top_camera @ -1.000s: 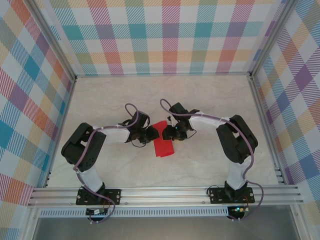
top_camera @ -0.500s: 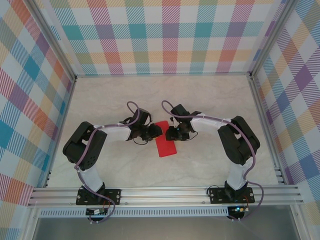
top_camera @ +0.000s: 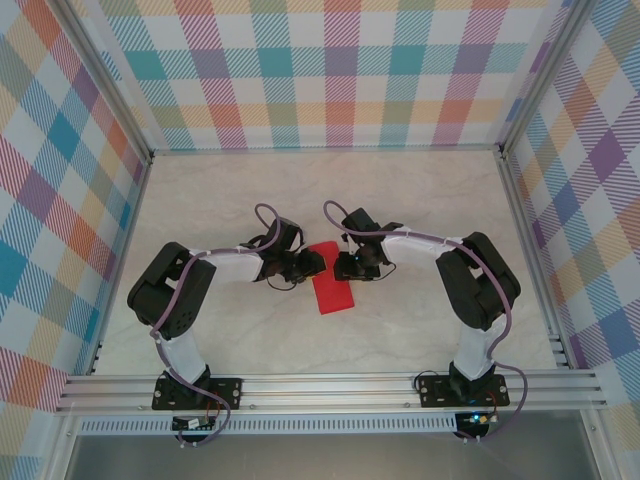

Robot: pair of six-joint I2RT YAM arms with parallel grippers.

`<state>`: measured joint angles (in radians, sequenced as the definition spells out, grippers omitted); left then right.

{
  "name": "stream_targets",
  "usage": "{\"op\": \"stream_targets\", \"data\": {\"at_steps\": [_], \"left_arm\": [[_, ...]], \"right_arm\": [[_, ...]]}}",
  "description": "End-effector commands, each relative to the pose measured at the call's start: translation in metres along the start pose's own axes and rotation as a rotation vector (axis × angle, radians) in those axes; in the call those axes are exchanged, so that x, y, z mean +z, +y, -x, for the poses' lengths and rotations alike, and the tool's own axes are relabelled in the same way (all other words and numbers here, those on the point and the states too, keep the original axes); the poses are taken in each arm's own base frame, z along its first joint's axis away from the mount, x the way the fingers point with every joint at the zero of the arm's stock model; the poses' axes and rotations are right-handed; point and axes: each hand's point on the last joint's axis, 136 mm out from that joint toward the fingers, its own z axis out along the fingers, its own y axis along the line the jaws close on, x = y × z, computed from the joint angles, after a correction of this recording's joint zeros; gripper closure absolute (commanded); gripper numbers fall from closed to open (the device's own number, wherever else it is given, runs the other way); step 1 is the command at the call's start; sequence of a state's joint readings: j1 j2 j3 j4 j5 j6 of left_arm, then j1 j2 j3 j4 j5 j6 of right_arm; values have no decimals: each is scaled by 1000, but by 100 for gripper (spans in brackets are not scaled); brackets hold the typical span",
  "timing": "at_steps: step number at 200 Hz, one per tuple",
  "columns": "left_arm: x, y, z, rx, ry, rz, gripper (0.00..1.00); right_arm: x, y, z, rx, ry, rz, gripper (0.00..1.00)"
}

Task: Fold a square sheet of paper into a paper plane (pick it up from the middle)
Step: Fold the square sheet of paper in half at the center of the table.

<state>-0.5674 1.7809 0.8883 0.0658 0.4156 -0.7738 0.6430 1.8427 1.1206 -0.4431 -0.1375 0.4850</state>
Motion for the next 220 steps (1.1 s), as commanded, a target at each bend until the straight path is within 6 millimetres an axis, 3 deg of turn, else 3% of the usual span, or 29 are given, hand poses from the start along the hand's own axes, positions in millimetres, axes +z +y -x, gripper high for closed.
{"op": "stream_targets", "data": {"at_steps": [1,62,174,220], "left_arm": [[-10,-16,5,28,-42,-22,71],[-24,-15,16,45,-127,8,71],[-9,-12,14,35,-84,7,73],[-5,-10,11,32,-69,5,74]], "right_arm": [[-5,-4,-4,-18,5,-12,60],[4,-12,-9,-65,45,-47,59],[18,-29,-12,20,82,-139,58],[21,-26,-14,-8,95,-137,57]]}}
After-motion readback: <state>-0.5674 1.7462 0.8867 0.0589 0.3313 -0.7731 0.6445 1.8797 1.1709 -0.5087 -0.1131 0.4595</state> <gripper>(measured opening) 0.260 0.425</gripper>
